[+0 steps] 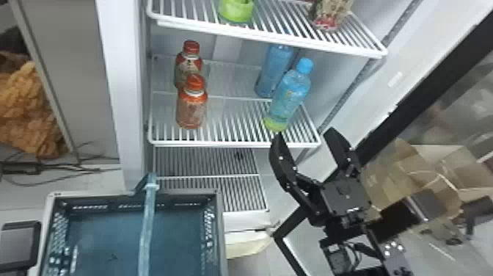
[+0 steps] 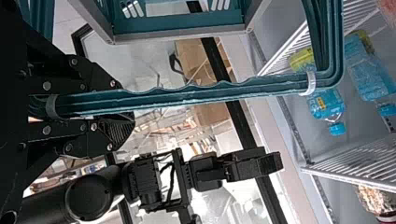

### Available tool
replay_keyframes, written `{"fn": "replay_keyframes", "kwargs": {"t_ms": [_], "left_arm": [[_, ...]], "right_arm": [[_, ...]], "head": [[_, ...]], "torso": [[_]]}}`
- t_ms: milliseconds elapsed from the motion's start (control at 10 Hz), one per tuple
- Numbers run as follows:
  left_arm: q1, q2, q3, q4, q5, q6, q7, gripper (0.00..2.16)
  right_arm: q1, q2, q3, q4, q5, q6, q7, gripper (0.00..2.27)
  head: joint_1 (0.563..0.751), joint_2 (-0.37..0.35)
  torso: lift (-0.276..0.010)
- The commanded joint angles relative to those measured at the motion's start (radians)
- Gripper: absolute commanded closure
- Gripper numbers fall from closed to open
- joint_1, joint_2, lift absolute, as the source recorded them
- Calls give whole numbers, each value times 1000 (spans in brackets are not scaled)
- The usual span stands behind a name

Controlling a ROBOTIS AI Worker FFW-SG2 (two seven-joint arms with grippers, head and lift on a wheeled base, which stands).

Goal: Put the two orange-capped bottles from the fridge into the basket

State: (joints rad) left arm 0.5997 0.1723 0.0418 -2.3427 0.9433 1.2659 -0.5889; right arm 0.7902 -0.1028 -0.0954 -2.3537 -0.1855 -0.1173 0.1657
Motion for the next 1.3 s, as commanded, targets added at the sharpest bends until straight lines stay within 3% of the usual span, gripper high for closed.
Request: {"fn": "replay_keyframes", "kwargs": {"t_ms": [0, 600, 1200], "left_arm": [[2, 0, 0, 0, 2, 1, 0, 1202], [4, 0, 2, 0, 4, 3, 0, 1202], [4, -2, 2, 0, 6, 1, 0, 1202]], "right_arm": [[0, 0, 0, -1, 0, -1, 0, 85], [-7, -3, -2, 14, -2, 2, 5, 85], [-245, -34, 16, 310, 38, -45, 167, 81]], "head": [[695, -350], [695, -350], [695, -350]], "torso": [[-235], [-235], [-235]]}}
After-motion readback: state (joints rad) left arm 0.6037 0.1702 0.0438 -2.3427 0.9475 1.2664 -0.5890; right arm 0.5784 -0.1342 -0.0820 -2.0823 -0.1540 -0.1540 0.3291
